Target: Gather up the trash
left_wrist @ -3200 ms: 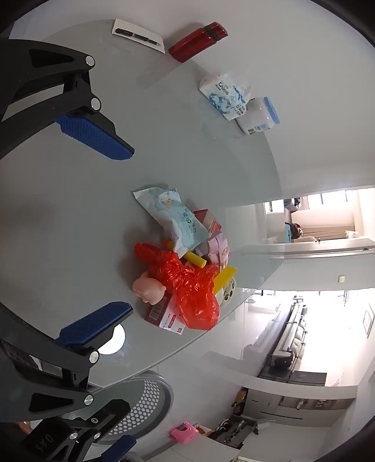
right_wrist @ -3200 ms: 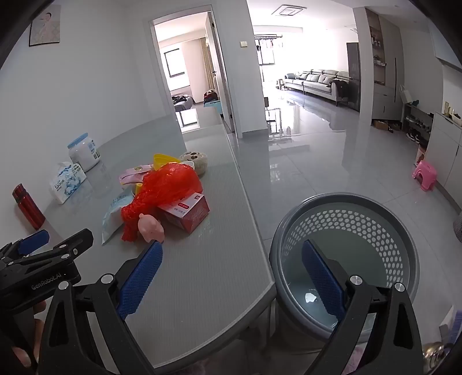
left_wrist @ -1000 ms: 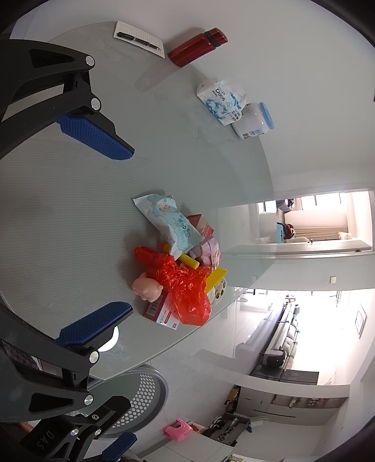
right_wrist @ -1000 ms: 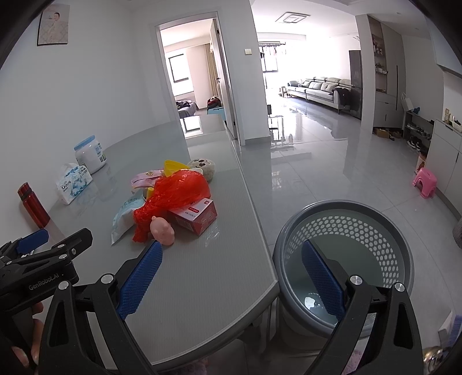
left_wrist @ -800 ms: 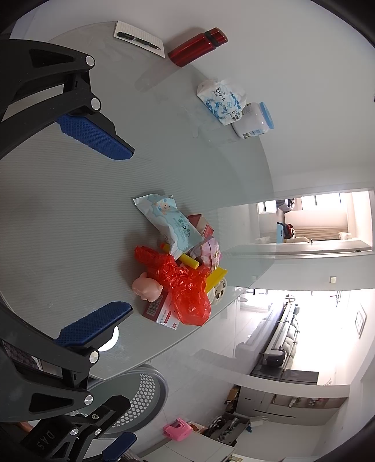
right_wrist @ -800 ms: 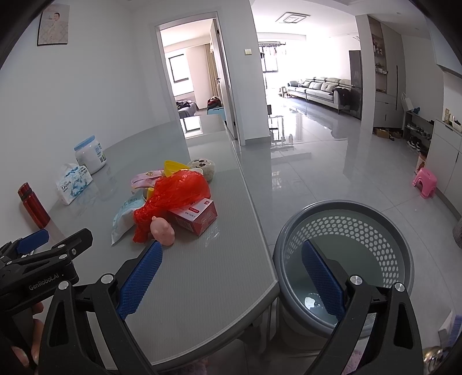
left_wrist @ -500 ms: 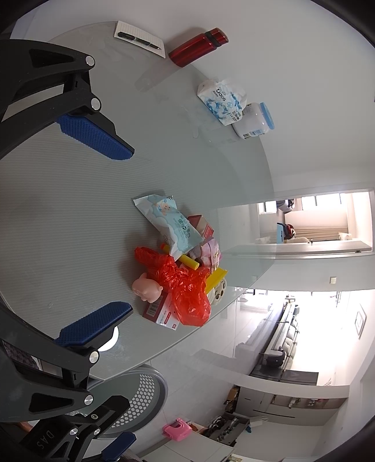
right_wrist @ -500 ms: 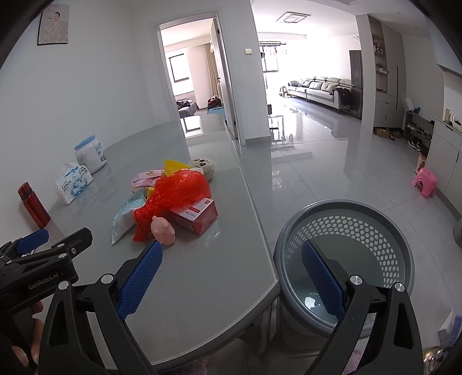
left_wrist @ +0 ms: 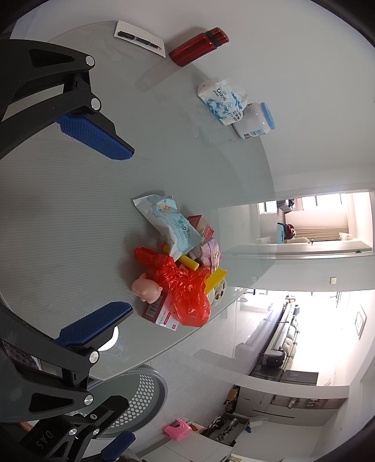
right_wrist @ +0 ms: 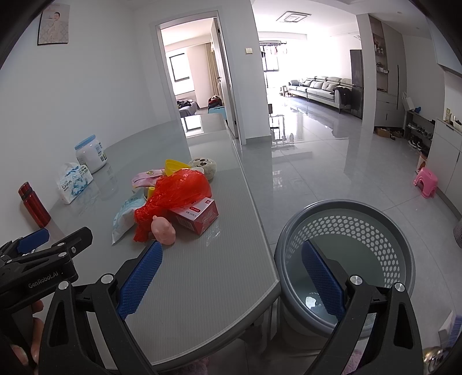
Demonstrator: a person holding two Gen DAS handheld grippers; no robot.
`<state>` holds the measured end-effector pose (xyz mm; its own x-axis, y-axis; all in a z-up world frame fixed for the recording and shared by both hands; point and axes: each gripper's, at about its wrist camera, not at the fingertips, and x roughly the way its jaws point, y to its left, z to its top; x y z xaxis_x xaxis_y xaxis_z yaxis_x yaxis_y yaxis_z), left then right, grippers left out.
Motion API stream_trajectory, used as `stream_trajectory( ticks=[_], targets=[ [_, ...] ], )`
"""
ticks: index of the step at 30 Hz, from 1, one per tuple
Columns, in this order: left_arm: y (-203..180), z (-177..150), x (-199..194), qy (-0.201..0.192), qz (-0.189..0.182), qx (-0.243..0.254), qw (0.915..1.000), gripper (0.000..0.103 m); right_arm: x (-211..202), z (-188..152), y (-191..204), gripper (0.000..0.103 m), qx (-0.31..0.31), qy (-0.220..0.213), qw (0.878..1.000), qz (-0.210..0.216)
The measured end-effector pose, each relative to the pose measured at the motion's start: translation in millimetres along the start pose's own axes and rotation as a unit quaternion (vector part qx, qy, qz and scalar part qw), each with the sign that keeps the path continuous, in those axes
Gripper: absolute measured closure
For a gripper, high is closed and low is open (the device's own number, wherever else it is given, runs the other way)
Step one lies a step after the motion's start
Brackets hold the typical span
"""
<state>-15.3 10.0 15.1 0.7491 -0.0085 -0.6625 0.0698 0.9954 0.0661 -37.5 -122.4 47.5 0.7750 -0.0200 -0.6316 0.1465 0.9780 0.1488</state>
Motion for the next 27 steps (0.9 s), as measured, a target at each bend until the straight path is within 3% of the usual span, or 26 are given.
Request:
stream_trajectory(
  ticks=[5, 15, 27],
  targets=[
    [6.4, -3.6, 5.2, 0.009, 0.0, -0.009, 0.9999, 0.006, 8.5, -2.5, 1.2, 0.01, -0.002, 0.005, 1.0, 0.008],
    [41.0, -12.4, 38.4, 0.032, 0.035, -0.034, 0.9983, 0.006, 35.6, -6.1, 2.5, 0.01, 0.0, 0.03, 0.999, 0.042],
    [72.3, -6.8, 79.6, 0.042, 0.04, -0.043, 0.9974, 0.006, 82.3, -3.1, 41.2, 0.01, -0.019, 0.061, 0.995, 0.07]
  ],
)
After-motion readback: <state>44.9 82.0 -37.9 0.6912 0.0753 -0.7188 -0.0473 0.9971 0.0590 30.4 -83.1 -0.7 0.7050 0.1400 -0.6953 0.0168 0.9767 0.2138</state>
